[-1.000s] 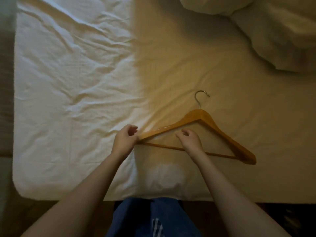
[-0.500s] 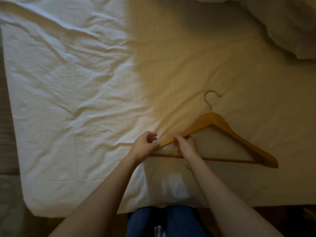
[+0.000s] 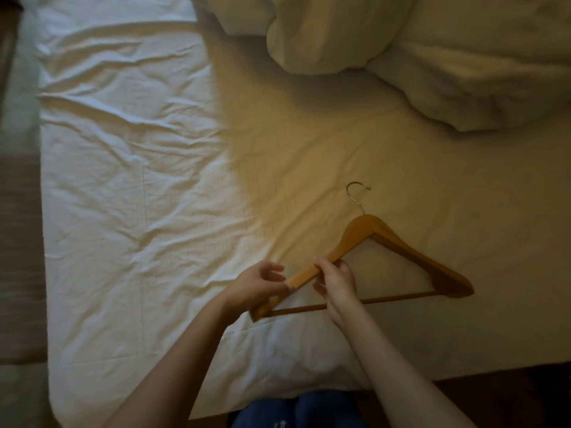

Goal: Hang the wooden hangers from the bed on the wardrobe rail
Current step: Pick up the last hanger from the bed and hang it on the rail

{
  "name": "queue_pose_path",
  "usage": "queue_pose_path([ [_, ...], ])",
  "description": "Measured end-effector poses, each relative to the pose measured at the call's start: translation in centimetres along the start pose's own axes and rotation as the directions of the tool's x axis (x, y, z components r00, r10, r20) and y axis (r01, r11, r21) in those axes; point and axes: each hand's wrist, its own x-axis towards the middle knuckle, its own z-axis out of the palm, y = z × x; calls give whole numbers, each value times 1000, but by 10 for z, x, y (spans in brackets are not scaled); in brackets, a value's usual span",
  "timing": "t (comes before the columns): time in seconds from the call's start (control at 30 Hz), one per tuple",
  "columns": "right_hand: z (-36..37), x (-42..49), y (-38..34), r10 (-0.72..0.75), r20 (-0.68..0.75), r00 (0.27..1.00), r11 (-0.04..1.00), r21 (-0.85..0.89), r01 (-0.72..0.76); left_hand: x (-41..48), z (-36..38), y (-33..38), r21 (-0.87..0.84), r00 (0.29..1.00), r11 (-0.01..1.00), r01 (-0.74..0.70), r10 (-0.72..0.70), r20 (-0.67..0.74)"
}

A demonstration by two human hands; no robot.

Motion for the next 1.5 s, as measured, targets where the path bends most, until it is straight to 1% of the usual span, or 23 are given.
queue_pose_path([
  [0.07, -10, -16, 1, -17, 51, 999, 997, 70, 13, -13, 6, 4, 32, 997, 999, 22, -25, 75],
  [0.17, -21, -34, 5, -63, 107, 992, 990, 129, 48, -28, 14, 4, 95, 991, 995, 13, -25, 130],
  [0.27, -31, -62, 8, -123, 130, 984, 969, 228, 91, -53, 23, 3, 203, 979, 976, -85, 44, 197],
  [0.33, -37, -81, 13, -160, 135, 978, 958, 262, 120, -72, 29, 5, 267, 960, 950, -161, 88, 267],
  [0.43, -46, -107, 18, -187, 147, 971, 926, 356, 124, -99, 44, 6, 261, 921, 931, -256, 154, 357],
  [0.5, -47, -126, 18, -206, 127, 970, 881, 456, 127, -113, 54, 4, 249, 912, 912, -325, 233, 337],
  [0.57, -49, -143, 17, -216, 94, 972, 850, 508, 140, -123, 62, 2, 244, 910, 896, -371, 298, 289],
  [0.67, -54, -161, 25, -254, 55, 966, 858, 474, 198, -137, 70, -2, 281, 897, 860, -426, 362, 253],
  [0.8, -60, -181, 42, -329, -41, 943, 894, 309, 325, -154, 83, -16, 272, 877, 835, -479, 437, 200],
  [0.93, -72, -201, 64, -364, -119, 924, 872, 306, 383, -167, 102, -30, 264, 864, 826, -499, 452, 221],
  [1.03, -88, -210, 81, -420, -214, 882, 823, 319, 469, -175, 118, -35, 312, 839, 782, -540, 469, 276],
  [1.2, -125, -224, 105, -458, -350, 817, 792, 257, 554, -185, 156, -45, 351, 790, 714, -606, 489, 370],
  [1.3, -151, -231, 118, -445, -389, 807, 799, 235, 554, -189, 182, -47, 404, 778, 671, -622, 473, 414],
  [1.4, -182, -236, 133, -417, -414, 809, 795, 265, 546, -194, 214, -49, 448, 766, 624, -640, 476, 431],
  [1.5, -221, -244, 149, -391, -437, 810, 781, 309, 543, -202, 256, -54, 447, 757, 618, -647, 452, 472],
])
